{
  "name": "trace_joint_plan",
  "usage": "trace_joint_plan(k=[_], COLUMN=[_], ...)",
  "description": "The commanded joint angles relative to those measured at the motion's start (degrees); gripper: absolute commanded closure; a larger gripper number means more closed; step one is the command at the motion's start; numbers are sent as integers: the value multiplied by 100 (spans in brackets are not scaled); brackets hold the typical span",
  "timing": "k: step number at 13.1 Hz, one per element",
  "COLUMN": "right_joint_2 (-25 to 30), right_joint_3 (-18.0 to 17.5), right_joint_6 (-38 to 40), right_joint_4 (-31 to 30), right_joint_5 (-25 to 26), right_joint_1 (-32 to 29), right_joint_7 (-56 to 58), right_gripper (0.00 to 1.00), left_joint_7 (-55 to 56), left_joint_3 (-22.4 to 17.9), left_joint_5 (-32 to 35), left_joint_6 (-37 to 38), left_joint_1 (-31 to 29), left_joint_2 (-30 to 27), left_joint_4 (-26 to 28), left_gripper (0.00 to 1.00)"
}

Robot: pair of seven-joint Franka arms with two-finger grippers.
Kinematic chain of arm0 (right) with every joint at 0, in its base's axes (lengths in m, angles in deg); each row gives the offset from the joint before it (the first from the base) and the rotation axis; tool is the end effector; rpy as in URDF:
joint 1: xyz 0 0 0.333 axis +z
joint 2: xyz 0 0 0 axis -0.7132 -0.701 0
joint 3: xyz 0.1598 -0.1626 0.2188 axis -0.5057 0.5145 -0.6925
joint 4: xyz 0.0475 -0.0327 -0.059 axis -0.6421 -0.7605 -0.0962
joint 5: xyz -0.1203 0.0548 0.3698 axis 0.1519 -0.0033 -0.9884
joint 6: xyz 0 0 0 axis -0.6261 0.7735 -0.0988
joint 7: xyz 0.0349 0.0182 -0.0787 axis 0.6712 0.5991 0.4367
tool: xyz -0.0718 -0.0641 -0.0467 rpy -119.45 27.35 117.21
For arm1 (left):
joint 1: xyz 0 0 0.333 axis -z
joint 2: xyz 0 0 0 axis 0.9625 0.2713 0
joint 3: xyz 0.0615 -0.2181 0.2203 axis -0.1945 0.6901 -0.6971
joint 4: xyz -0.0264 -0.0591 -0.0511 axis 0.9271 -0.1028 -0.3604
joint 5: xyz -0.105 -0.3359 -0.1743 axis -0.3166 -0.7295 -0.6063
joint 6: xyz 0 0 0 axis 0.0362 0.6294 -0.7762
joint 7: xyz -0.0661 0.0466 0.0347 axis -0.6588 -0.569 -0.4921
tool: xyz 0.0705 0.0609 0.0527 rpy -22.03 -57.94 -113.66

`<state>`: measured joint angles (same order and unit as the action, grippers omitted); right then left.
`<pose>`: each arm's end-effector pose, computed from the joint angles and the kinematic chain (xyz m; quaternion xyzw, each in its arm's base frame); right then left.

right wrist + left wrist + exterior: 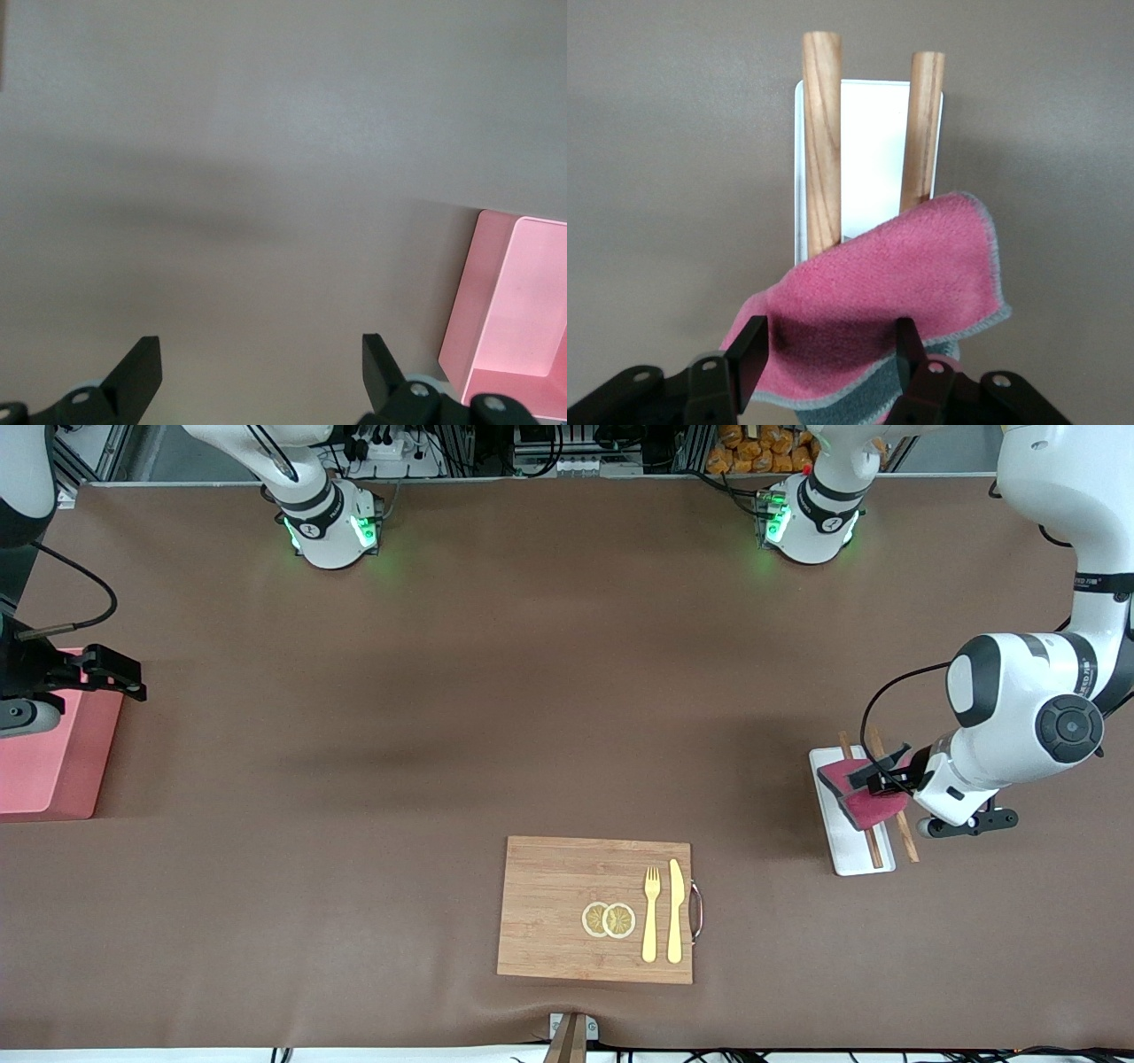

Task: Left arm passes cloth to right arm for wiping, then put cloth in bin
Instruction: 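Lower the left gripper onto the pink cloth and grasp it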

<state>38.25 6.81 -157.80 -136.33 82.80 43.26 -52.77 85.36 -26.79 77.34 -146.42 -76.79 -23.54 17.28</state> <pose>0.5906 -0.0207 0.5934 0.9940 0.0993 -0.0410 0.0201 0.6269 -0.0059 0.3065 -0.9971 -0.0642 0.0412 0.0046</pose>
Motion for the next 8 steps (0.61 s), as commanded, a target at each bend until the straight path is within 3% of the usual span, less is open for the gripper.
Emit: trace_joint_plan(k=[1,4,8], right_joint_2=[-69,-104,-148], right_joint_3=[-12,-3,-3], right_joint_6=[15,15,50], right_joint_4=[83,83,74], right_joint_5=[-253,-333,-333], right_joint_1=[-76,-76,-76], right_joint_7=[-17,-8,-17], right_gripper=[0,0,0], left_joint_7=[-17,-53,-53], left_joint_3=[13,13,13], left_joint_5=[-113,-113,-104], left_joint_6=[-19,-19,-19], left_joint_1=[-2,16,16], left_joint_2=[67,58,67], left_joint_4=[-132,-132,-176], left_gripper=[45,58,67])
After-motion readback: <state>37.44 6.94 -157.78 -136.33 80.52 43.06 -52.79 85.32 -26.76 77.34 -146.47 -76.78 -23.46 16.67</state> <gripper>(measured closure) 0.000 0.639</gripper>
